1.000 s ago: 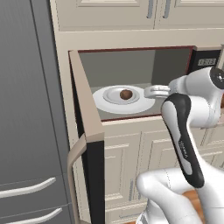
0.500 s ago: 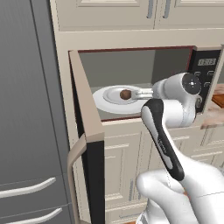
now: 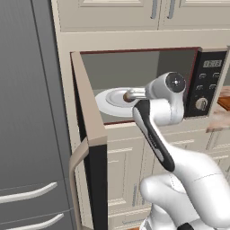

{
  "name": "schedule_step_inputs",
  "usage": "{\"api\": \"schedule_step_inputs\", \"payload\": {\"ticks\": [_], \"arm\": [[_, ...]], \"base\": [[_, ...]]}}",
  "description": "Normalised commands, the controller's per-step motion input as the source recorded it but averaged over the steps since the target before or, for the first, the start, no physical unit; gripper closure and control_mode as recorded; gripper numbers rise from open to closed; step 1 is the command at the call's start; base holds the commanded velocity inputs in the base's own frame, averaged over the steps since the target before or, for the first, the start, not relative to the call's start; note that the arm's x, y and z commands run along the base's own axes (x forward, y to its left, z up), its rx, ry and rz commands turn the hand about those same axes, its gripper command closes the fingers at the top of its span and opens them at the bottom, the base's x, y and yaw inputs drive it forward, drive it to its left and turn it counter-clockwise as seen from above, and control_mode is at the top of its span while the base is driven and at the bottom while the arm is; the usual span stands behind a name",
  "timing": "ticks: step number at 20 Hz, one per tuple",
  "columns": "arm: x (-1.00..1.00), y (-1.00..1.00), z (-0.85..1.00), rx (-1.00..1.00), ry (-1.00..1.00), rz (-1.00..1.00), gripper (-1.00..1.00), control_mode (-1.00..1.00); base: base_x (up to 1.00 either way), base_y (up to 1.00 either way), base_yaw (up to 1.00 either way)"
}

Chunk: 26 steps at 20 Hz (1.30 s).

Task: Retrieve the reheated potato from the microwave, then place the potato, cheese, and condiment on the cutting board.

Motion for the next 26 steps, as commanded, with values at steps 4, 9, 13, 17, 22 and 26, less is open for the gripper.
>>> {"api": "schedule_step_inputs", "payload": {"ticks": [4,9,13,17,22,26], "arm": [[0.37,0.0,-0.09,0.0,0.06,-0.04,-1.0,-1.0],[0.51,0.0,-0.04,0.0,0.06,-0.02,-1.0,-1.0],[0.34,0.0,-0.17,0.0,0.01,-0.01,-1.0,-1.0],[0.39,0.01,-0.25,0.0,0.0,-0.01,-1.0,-1.0],[0.43,0.02,-0.27,0.0,0.0,0.0,-1.0,-1.0],[0.37,0.04,-0.19,0.0,0.0,0.0,-1.0,-1.0]], "base": [[0.0,0.0,0.0],[0.0,0.0,0.0],[0.0,0.0,0.0],[0.0,0.0,0.0],[0.0,0.0,0.0],[0.0,0.0,0.0]]}}
